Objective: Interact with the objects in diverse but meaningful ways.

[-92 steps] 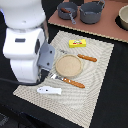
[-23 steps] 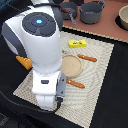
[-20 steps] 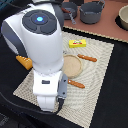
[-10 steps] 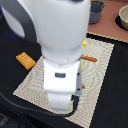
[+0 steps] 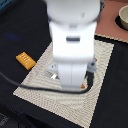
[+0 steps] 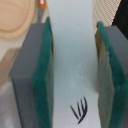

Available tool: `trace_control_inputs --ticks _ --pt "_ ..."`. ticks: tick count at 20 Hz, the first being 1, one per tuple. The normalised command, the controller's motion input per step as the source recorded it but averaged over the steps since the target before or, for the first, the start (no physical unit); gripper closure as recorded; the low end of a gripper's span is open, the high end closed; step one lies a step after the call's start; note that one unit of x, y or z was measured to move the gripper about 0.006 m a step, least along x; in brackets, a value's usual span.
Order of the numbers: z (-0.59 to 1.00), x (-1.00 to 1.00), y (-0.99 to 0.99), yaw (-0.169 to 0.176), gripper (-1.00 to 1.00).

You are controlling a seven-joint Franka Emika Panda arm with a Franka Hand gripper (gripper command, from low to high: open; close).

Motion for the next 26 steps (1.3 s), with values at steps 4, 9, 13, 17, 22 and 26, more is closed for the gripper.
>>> trace_control_inputs --ticks 4,9,13,17,22,26 --pt "0.0 -0.63 0.81 0.0 1.0" --pt "0.02 -0.61 0.69 0.0 1.0" --pt "0.08 -0.55 0.61 0.0 1.0" --pt "0.09 -0.66 0.58 0.0 1.0" --pt "0.06 -0.74 0.59 0.0 1.0" --pt "0.04 -0.73 0.58 0.0 1.0"
